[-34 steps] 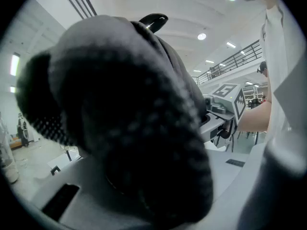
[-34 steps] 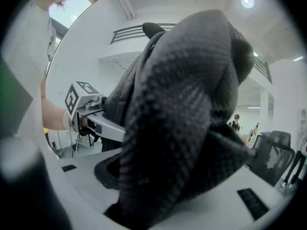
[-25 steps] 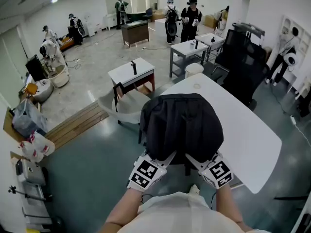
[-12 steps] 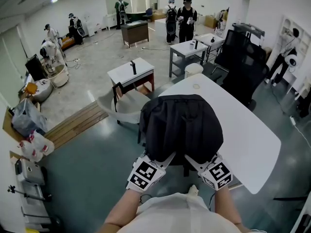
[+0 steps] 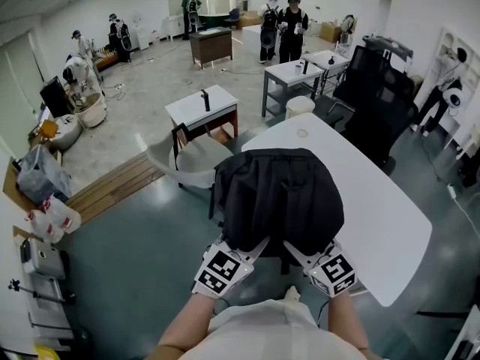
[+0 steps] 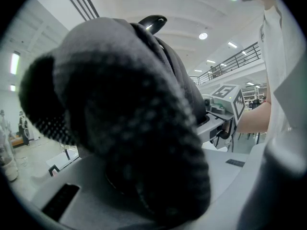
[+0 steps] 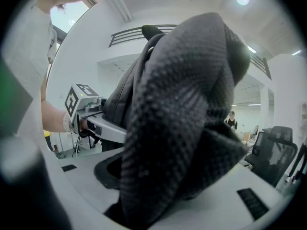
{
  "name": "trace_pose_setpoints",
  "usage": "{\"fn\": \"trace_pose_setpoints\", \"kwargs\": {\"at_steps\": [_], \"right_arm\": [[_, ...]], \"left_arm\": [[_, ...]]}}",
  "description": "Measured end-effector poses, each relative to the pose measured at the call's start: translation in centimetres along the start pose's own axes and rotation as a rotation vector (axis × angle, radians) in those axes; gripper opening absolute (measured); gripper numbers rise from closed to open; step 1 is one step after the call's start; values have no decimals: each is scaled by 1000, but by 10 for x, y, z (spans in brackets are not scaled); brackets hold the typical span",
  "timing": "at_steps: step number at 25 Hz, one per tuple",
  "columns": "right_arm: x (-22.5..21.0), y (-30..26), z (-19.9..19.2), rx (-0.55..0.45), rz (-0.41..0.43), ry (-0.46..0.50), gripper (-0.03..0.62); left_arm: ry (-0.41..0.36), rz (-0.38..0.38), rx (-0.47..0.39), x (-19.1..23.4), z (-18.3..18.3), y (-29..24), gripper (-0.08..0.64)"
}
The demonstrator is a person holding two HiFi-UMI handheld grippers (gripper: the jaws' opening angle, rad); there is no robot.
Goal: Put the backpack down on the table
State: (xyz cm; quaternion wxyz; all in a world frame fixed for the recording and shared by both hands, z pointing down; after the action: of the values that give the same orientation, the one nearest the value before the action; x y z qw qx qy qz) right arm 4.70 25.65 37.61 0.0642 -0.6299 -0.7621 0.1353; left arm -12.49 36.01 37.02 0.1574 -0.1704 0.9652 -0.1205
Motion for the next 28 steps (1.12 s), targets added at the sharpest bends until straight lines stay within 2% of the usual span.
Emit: {"fn": "trace_pose_setpoints", "kwargs": {"at_steps": [6, 16, 23, 28], "right_arm": [[-36, 8, -3, -9, 4, -7, 219], [-139, 36, 2, -26, 2, 3, 218], [-206, 70, 7, -16, -24, 10, 218], [-239, 83, 3, -37, -53, -9, 218]], "left_arm": [[0, 1, 7, -2, 10, -35, 124], [-7, -6, -3, -5, 49, -135, 123], [-13, -28, -25, -15, 80, -205, 123], [-27, -57, -24, -18, 92, -242, 123]]}}
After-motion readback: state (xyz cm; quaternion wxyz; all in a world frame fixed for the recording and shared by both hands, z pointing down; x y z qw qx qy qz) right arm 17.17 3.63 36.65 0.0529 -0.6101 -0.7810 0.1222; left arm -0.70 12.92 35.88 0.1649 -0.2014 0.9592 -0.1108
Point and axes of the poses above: the fingertips, and each gripper's own axes: y backward along the fingers, x to its left, z out of its top, the point moved 10 cm from there along y, backward along the fingers, and after that the axes turned 12 degrees about -y, right-handed, at the moved point
